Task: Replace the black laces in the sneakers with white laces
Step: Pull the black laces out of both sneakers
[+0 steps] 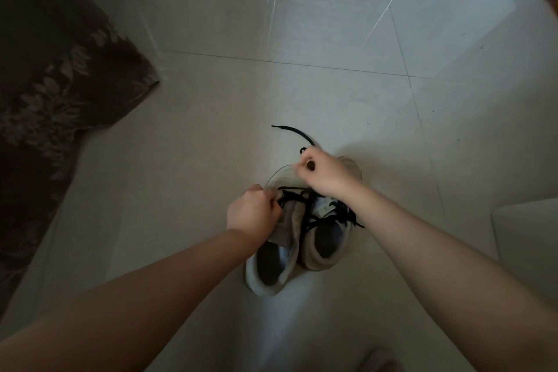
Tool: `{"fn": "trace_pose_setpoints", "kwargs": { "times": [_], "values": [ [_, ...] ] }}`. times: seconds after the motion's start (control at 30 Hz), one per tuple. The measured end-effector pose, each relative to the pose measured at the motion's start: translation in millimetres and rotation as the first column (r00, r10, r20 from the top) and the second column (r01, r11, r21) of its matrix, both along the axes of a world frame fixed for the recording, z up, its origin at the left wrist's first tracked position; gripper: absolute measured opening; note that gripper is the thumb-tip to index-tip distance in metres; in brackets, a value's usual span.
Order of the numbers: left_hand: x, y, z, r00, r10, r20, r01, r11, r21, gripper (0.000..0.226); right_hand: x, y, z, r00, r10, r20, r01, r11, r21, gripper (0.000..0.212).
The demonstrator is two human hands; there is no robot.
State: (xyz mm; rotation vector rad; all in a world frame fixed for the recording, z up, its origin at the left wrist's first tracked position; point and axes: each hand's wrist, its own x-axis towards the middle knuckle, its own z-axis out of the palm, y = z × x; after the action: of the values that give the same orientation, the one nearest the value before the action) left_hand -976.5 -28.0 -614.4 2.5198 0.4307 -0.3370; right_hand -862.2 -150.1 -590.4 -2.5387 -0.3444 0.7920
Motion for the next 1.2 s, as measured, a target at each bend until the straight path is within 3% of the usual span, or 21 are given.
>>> {"fn": "trace_pose_setpoints", "kwargs": {
  "times": [0.07,0.17,0.3,0.37,0.47,0.53,0.57,0.63,0.67,0.7,0.73,0.77,0.8,0.83,0.9,0.97,1.03,1.1,1.2],
  "values": [
    [0.4,0.1,0.5,1.000,0.008,-0.002,-0.008,1.000,-0.008,0.023,-9.1,4.0,-8.6,0.967,0.251,0.033,-0.245,0.961,-0.131,0.025],
    [0.8,0.7,0.1,1.000,0.003,-0.015,-0.003,1.000,-0.004,0.024,-10.0,11.8,-5.4,0.880,0.445,0.169,-0.382,0.872,-0.307,0.021],
    [0.7,0.8,-1.4,1.000,-0.009,-0.019,0.009,1.000,0.004,0.024,-9.5,14.3,-4.7,0.784,0.586,0.205,-0.476,0.779,-0.407,0.015],
    [0.3,0.4,-2.0,1.000,-0.015,-0.019,0.015,1.000,0.009,0.024,-13.8,10.5,-6.3,0.774,0.570,0.276,-0.462,0.806,-0.369,0.018],
    [0.0,1.4,-3.6,1.000,-0.004,-0.012,0.004,1.000,0.008,0.025,-6.4,-3.4,-5.0,0.835,0.301,0.460,-0.246,0.953,-0.178,0.015],
    [0.0,1.3,-4.3,1.000,-0.008,-0.012,0.008,1.000,0.007,0.026,8.4,-14.0,-6.3,0.904,-0.064,0.424,0.048,0.998,0.048,0.012],
    [0.1,1.0,-4.4,1.000,-0.012,-0.010,0.012,1.000,0.008,0.026,14.6,-17.3,-4.5,0.914,-0.273,0.301,0.225,0.957,0.185,0.012],
    [0.7,0.2,-4.8,1.000,-0.018,-0.006,0.018,1.000,0.017,0.026,19.3,-16.9,2.8,0.808,-0.578,-0.112,0.560,0.697,0.448,0.014],
    [0.9,-0.3,-4.9,1.000,-0.021,-0.006,0.021,1.000,0.021,0.026,17.9,-14.6,6.2,0.736,-0.613,-0.288,0.661,0.561,0.497,0.016],
    [1.3,-0.7,-4.9,1.000,-0.023,-0.007,0.023,0.999,0.024,0.026,15.0,-11.6,7.5,0.712,-0.602,-0.361,0.693,0.523,0.496,0.017],
    [1.4,-0.8,-4.8,1.000,-0.023,-0.009,0.023,0.999,0.026,0.026,11.4,-8.1,6.6,0.754,-0.573,-0.322,0.653,0.599,0.464,0.017],
    [1.9,-1.1,-4.7,1.000,-0.023,-0.012,0.023,0.999,0.026,0.026,6.4,-4.5,4.6,0.844,-0.498,-0.201,0.535,0.751,0.387,0.016],
    [2.1,-1.4,-4.4,1.000,-0.026,-0.013,0.026,0.999,0.028,0.026,-0.6,-1.2,3.3,0.941,-0.332,-0.061,0.337,0.906,0.256,0.013],
    [2.3,-2.1,-3.9,0.999,-0.030,-0.015,0.031,0.999,0.031,0.026,-7.1,2.2,0.7,0.994,-0.095,0.050,0.089,0.990,0.110,0.013],
    [2.4,-3.3,-2.5,0.999,-0.038,-0.019,0.038,0.999,0.031,0.026,-16.6,8.1,-2.0,0.934,0.334,0.124,-0.312,0.934,-0.173,0.021],
    [2.6,-3.7,-1.9,0.999,-0.041,-0.027,0.042,0.998,0.037,0.027,-19.4,14.3,1.3,0.818,0.557,0.141,-0.472,0.792,-0.388,0.024],
    [3.4,-4.0,-1.9,0.998,-0.053,-0.037,0.055,0.997,0.060,0.027,-16.8,18.3,4.0,0.772,0.621,0.132,-0.508,0.729,-0.459,0.019],
    [3.3,-4.7,-1.9,0.997,-0.064,-0.045,0.067,0.995,0.068,0.026,-11.2,20.0,3.8,0.807,0.573,0.142,-0.485,0.781,-0.392,0.016],
    [2.8,-1.6,-1.8,0.999,-0.035,-0.029,0.036,0.998,0.047,0.025,0.4,16.3,9.3,0.980,0.168,0.107,-0.173,0.984,0.039,0.012]
  ]
}}
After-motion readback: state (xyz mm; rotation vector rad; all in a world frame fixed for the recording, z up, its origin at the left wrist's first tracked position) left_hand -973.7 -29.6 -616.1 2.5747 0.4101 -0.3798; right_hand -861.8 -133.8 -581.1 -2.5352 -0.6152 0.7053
